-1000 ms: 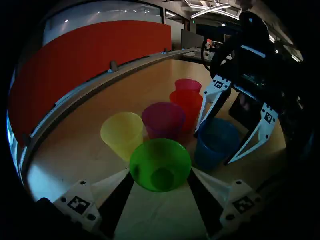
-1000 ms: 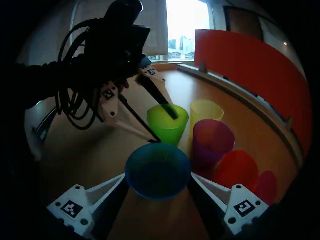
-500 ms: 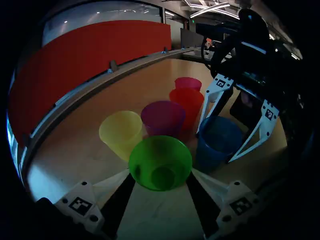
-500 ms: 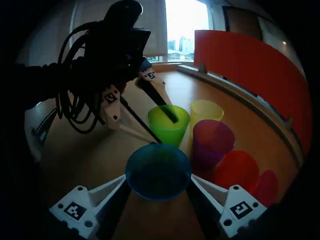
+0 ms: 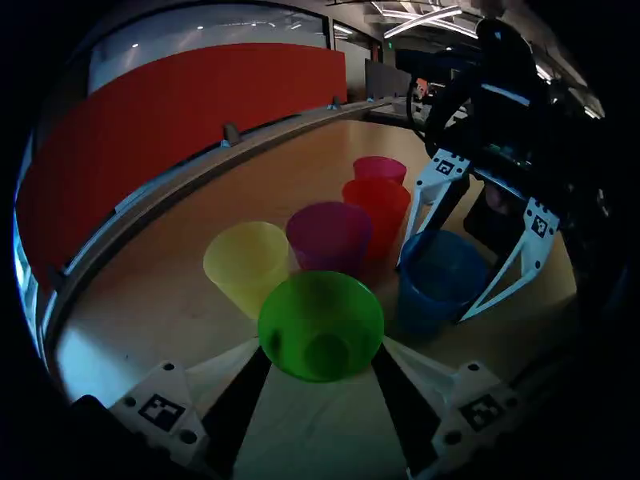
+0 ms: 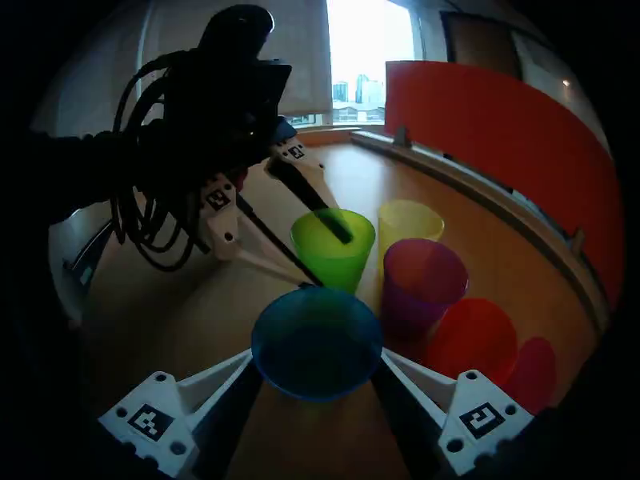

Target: Pour water

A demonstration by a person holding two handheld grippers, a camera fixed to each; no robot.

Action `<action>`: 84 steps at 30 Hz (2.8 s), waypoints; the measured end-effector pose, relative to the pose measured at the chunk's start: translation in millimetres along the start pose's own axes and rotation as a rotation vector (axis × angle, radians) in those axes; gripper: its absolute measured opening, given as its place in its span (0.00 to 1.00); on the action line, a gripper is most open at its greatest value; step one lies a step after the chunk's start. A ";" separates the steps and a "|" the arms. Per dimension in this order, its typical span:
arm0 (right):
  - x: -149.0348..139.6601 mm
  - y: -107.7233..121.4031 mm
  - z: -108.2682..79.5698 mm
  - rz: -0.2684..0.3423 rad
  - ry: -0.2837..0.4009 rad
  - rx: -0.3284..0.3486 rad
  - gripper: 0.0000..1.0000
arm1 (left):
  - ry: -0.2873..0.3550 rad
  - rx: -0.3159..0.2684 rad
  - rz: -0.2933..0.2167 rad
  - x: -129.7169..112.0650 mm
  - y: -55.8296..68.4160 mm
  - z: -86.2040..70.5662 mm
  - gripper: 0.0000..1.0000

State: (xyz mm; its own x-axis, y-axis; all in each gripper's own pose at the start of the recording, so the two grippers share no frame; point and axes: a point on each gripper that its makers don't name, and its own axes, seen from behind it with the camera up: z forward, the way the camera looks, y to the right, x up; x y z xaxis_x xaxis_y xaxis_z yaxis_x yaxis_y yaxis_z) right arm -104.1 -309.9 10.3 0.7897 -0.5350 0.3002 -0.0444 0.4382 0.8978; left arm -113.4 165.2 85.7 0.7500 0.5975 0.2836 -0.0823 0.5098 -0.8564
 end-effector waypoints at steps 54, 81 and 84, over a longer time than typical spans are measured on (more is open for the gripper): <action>72.3 -16.9 -109.6 -0.020 0.249 -0.119 0.87 | 0.216 0.147 -0.057 82.1 35.4 -96.5 0.82; 86.9 -12.7 -135.9 -0.041 0.352 -0.105 0.87 | 0.308 0.131 -0.067 111.7 52.7 -109.9 0.82; 87.5 -12.2 -137.4 -0.043 0.360 -0.107 0.87 | 0.317 0.129 -0.067 113.8 53.6 -111.4 0.82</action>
State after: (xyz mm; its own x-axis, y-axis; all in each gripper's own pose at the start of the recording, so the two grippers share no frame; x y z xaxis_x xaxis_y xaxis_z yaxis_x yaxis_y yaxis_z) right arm 49.6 -262.9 -18.7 0.9548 -0.2747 0.1136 0.0423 0.5038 0.8628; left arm 40.7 191.6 24.0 0.9215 0.3484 0.1716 -0.0932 0.6274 -0.7731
